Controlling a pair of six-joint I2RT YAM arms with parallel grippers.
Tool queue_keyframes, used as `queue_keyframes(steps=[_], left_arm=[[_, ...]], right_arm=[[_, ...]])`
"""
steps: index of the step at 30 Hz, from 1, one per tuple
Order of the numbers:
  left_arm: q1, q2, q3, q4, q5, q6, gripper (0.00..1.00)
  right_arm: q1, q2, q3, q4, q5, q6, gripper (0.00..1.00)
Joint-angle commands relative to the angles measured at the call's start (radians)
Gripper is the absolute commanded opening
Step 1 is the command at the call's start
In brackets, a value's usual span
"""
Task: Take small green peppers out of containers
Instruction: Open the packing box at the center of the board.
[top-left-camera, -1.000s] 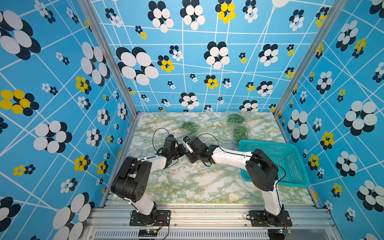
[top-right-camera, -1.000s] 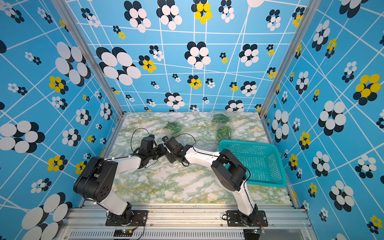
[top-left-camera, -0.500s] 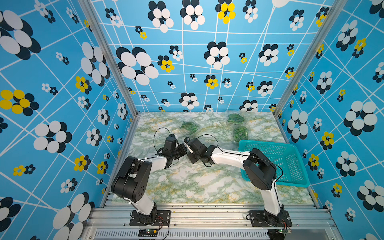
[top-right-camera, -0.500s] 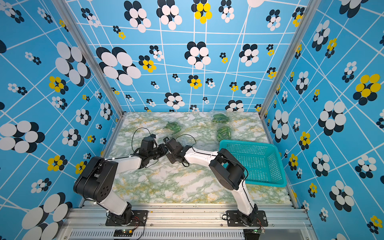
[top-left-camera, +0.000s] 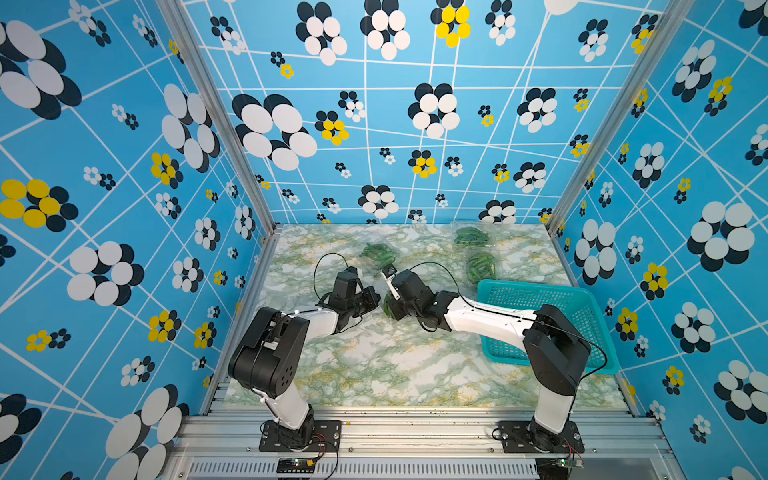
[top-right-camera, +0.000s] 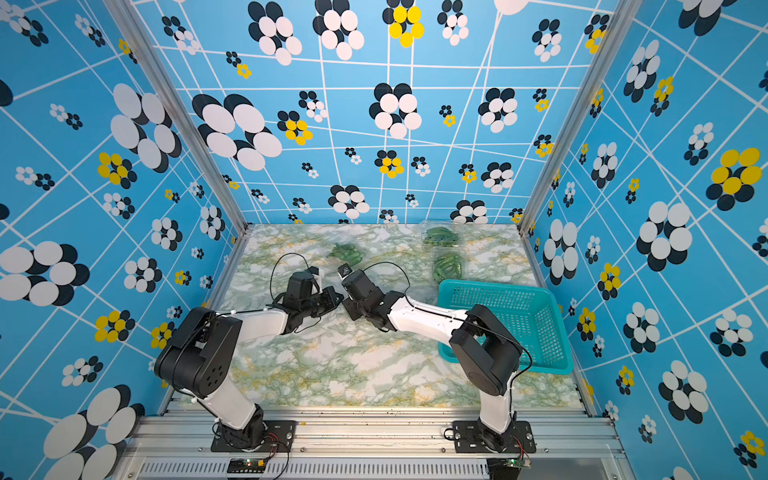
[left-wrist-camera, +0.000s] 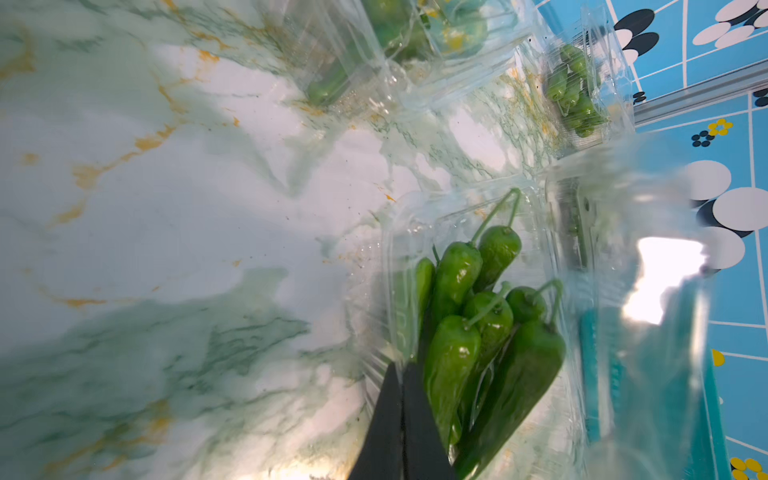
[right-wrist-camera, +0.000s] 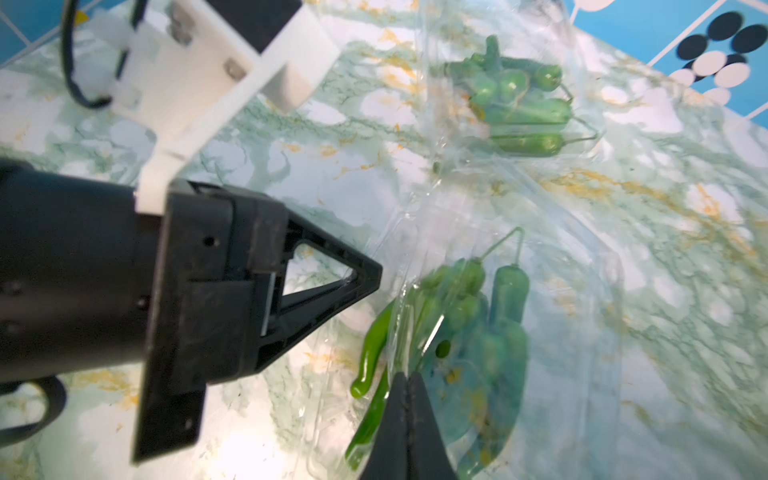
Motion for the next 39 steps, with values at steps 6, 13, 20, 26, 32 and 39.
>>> queue_keyframes(steps=[6,13,20,26,32,39], left_arm=[[0.007,0.010,0.012,-0.064,-0.031,0.036,0.01],[0.011,-0.022,0.009,-0.089,-0.047,0.051,0.02],[0.015,-0.040,0.008,-0.092,-0.031,0.050,0.04],[0.018,-0.054,0.011,-0.099,-0.025,0.051,0.05],[0.021,-0.059,0.009,-0.098,-0.018,0.049,0.06],[0.023,-0.075,-0.003,-0.088,-0.032,0.050,0.08]], right_arm=[[-0.078,-0.064,-0.047,-0.037,0.104,-0.029,0.00],[-0.112,-0.079,-0.062,-0.052,0.143,0.008,0.04],[-0.117,-0.093,-0.078,-0.035,0.138,0.010,0.25],[-0.125,-0.204,-0.174,0.064,0.257,0.027,0.49],[-0.133,-0.334,-0.279,0.170,0.353,0.033,0.53],[-0.129,-0.394,-0.343,0.261,0.262,-0.019,0.56]])
